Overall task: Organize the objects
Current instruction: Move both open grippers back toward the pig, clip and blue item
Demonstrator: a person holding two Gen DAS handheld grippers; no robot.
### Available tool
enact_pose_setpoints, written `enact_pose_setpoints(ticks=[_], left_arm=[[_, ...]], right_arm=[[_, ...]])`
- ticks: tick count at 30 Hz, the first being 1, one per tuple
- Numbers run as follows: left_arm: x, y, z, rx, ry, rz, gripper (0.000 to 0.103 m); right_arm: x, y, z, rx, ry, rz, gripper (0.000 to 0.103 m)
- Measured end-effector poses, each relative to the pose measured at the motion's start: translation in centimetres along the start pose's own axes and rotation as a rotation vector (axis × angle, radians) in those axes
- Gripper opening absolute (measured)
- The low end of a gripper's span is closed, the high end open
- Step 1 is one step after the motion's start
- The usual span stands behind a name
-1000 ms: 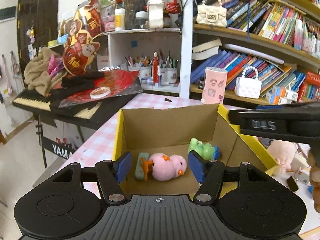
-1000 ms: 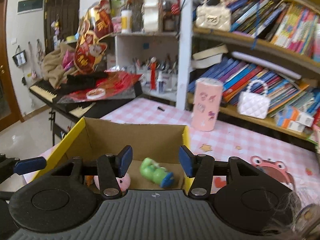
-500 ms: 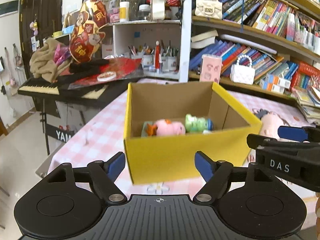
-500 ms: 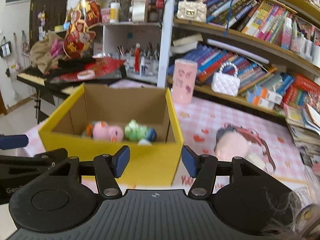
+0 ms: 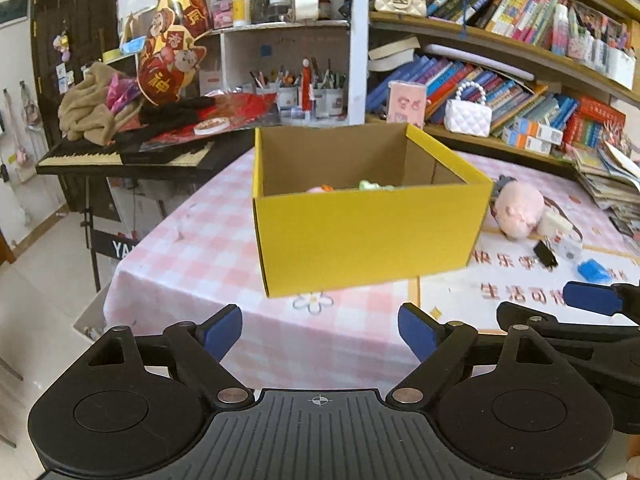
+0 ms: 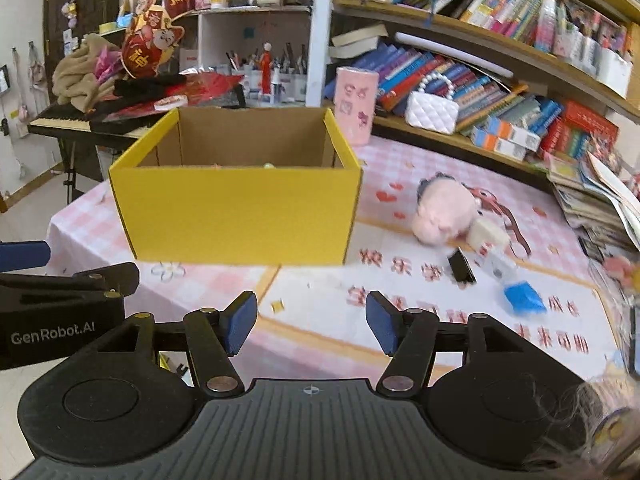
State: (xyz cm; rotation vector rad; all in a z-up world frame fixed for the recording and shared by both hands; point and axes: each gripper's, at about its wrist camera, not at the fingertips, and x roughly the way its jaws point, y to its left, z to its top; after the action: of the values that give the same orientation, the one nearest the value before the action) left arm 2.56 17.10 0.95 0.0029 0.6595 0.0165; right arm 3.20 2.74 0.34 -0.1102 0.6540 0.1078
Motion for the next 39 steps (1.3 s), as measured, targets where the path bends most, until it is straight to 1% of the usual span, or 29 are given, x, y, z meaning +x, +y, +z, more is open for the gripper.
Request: enact_pose_setpoints(ticks=[4, 9, 17, 27, 32, 35, 39], left_arm=[[-0.4, -0.7, -1.0, 0.022, 0.023, -0.027, 0.09], [-0.4, -1.8, -2.0, 0.052, 0.058, -0.076, 0.09], [-0.2, -5.0, -2.3, 0.142, 0.07, -0.161, 0.09], [1.3, -10.5, -1.6, 0.241, 0.089, -0.262, 0.09], [2.6, -13.7, -1.0, 0.289, 0.108, -0.292, 0.091], [3.3, -15.2, -0.4, 0.298, 0.104, -0.307, 0.094], [4.7, -16.8, 0.3, 0.288, 0.122, -0.308, 0.094]], right_arm=[[-0.9, -0.7, -1.5, 0.038, 0.027, -0.029, 0.06], [-2.0, -1.8, -3.3, 0.086, 0.061, -0.085, 0.064], [-3.2, -4.3, -5.0, 0.161, 0.103, -0.169, 0.067], [-3.5, -9.0, -6.1, 0.259, 0.131, -0.275, 0.067], [-3.2, -12.2, -6.1, 0.321, 0.135, -0.312, 0.068], [-2.6, -14.0, -5.9, 0.343, 0.143, -0.326, 0.068], [-1.4, -16.0, -5.5, 0.353, 0.162, -0.322, 0.069]])
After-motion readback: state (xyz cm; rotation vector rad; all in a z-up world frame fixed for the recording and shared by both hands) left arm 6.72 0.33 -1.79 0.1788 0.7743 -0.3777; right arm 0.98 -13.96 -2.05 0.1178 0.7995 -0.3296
